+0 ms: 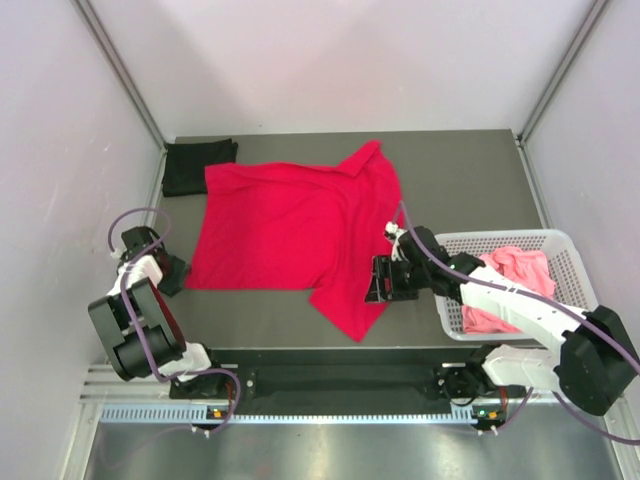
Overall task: Fold and stack the t-shirts
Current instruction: Flatten the tshirt out
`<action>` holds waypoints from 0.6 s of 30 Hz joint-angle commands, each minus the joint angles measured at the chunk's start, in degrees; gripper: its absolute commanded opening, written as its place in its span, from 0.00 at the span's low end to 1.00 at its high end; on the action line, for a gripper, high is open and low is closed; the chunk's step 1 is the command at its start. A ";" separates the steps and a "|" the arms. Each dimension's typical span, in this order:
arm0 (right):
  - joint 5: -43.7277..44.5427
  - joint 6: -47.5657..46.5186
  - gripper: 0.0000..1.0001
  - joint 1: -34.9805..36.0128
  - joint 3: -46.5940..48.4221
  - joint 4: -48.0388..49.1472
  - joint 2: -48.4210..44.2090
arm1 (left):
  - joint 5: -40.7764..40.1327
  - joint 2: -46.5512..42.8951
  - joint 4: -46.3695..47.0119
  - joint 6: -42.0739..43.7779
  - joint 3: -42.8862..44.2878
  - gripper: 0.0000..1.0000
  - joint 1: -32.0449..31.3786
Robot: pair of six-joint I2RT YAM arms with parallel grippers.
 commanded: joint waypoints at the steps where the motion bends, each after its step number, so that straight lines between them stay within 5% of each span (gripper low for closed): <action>1: 1.50 0.87 0.61 2.83 -0.23 1.74 0.74 | 1.73 2.16 -0.19 -0.80 -1.56 0.49 0.38; 9: 5.29 5.60 0.61 9.42 -2.78 3.22 1.88 | 1.47 2.53 0.60 -1.24 -2.26 0.34 0.38; 16: 5.91 11.58 0.60 10.83 -7.87 8.84 3.37 | 1.03 1.39 -0.19 0.60 -1.29 0.00 0.38; 18: 5.82 13.86 0.57 11.79 -8.40 10.78 5.30 | 1.21 1.04 -0.45 1.04 -1.03 0.00 0.56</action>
